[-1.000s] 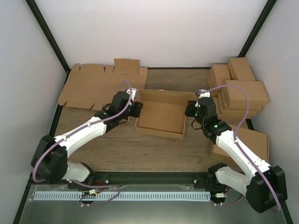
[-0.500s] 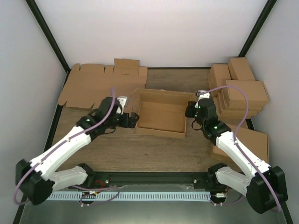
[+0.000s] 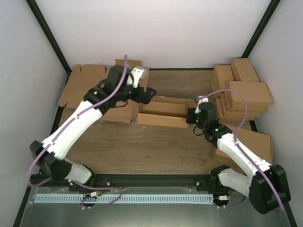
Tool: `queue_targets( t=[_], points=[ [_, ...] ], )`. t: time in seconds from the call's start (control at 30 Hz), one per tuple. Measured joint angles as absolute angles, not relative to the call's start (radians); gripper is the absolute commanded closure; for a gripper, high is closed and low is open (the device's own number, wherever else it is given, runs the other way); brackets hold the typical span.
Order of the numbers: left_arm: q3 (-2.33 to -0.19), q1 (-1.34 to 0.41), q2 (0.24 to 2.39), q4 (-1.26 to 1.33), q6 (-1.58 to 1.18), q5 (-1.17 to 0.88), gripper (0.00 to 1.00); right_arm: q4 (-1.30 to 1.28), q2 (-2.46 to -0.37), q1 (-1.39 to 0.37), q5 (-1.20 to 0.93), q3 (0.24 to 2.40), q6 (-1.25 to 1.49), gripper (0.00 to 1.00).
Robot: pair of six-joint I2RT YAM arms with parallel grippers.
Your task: Fold the paper box
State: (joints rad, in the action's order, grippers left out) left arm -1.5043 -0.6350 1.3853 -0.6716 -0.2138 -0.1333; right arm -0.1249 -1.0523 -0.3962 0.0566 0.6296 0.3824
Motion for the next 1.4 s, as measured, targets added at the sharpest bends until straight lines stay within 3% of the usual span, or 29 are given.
queue_targets(
  t=[0.17,0.33,0.43,0.57,0.73,0.87,1.07,1.3,1.4],
  points=[
    [-1.632,-0.639,1.548,-0.699,-0.043,-0.233,0.11,-0.136,-1.036,-0.397,0.051,0.622,0.381,0.94],
    [-1.649,-0.674,1.605,-0.746,0.17,-0.271,0.06,-0.151,-1.029,-0.397,0.047,0.622,0.37,0.94],
    [-1.649,-0.684,1.608,-0.756,0.268,-0.273,0.18,-0.152,-1.029,-0.398,0.044,0.622,0.363,0.94],
    [-1.646,-0.697,1.611,-0.756,0.403,-0.253,0.25,-0.153,-1.029,-0.398,0.036,0.622,0.356,0.94],
    [-1.64,-0.742,1.642,-0.754,0.487,-0.172,0.59,-0.153,-1.031,-0.398,0.027,0.622,0.352,0.94],
    [-1.63,-0.746,1.681,-0.745,0.538,-0.104,0.76,-0.153,-1.031,-0.398,0.025,0.622,0.352,0.92],
    [-1.586,-0.75,1.683,-0.745,0.607,-0.119,0.95,-0.2,-1.033,-0.4,0.011,0.624,0.353,0.73],
    [-1.545,-0.756,1.679,-0.752,0.648,-0.136,0.96,-0.294,-0.982,-0.403,-0.041,0.63,0.368,0.49],
    [-1.543,-0.759,1.679,-0.752,0.655,-0.138,0.96,-0.363,-0.944,-0.403,-0.103,0.664,0.393,0.27]
  ],
)
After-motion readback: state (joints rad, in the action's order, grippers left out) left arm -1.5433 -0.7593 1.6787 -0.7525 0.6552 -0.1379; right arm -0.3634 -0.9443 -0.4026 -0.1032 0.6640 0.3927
